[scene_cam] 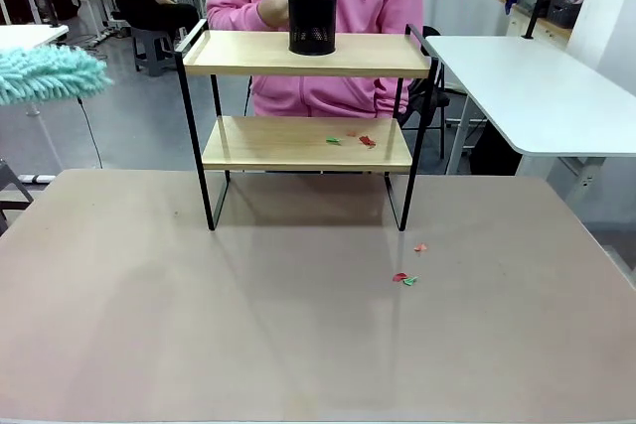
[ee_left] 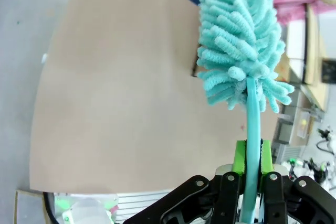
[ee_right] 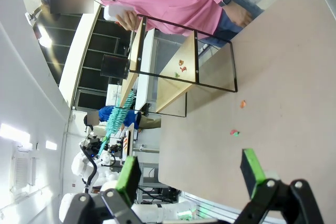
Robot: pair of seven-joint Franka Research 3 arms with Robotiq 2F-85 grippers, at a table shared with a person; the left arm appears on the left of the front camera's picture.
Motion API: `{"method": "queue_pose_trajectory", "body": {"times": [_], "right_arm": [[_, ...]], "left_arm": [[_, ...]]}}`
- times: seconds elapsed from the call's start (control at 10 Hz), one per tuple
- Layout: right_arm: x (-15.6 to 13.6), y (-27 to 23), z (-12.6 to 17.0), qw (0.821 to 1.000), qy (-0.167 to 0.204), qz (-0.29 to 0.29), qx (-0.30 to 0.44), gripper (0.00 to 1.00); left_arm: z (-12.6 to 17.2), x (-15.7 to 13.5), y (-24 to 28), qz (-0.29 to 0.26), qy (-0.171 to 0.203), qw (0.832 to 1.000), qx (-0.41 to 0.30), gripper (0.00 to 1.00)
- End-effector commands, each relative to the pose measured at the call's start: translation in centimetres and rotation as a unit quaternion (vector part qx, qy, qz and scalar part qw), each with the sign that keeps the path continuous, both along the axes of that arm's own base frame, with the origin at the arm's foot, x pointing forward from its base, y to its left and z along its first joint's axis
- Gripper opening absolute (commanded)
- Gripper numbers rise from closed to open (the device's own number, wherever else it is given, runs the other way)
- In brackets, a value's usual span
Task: Clean the shelf.
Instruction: Clean the remaining tier of the Shelf with the Duster once objects are removed.
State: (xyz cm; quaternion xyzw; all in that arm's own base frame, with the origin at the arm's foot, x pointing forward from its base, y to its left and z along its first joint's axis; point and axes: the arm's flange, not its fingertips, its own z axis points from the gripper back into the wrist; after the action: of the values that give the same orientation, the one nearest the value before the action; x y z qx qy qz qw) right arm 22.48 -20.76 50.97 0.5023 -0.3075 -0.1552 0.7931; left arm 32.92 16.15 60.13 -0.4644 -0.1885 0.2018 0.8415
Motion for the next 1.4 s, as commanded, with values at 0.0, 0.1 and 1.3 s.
{"method": "queue_pose_trajectory", "body": {"times": [0.0,0.1,1.3], "right_arm": [[0.2,0.0,0.1,1.000,-0.017,0.003,0.000,1.00],[0.2,0.0,0.1,1.000,-0.017,0.003,0.000,1.00],[0.2,0.0,0.1,1.000,-0.017,0.003,0.000,1.00]], "left_arm": [[3.7,-6.5,-1.2,-0.045,-0.082,0.994,-0.052,0.12],[5.3,-9.9,-1.2,-0.038,-0.112,0.991,-0.054,0.12],[-0.5,-15.3,-21.3,-0.313,-0.025,0.949,0.022,0.12]]}}
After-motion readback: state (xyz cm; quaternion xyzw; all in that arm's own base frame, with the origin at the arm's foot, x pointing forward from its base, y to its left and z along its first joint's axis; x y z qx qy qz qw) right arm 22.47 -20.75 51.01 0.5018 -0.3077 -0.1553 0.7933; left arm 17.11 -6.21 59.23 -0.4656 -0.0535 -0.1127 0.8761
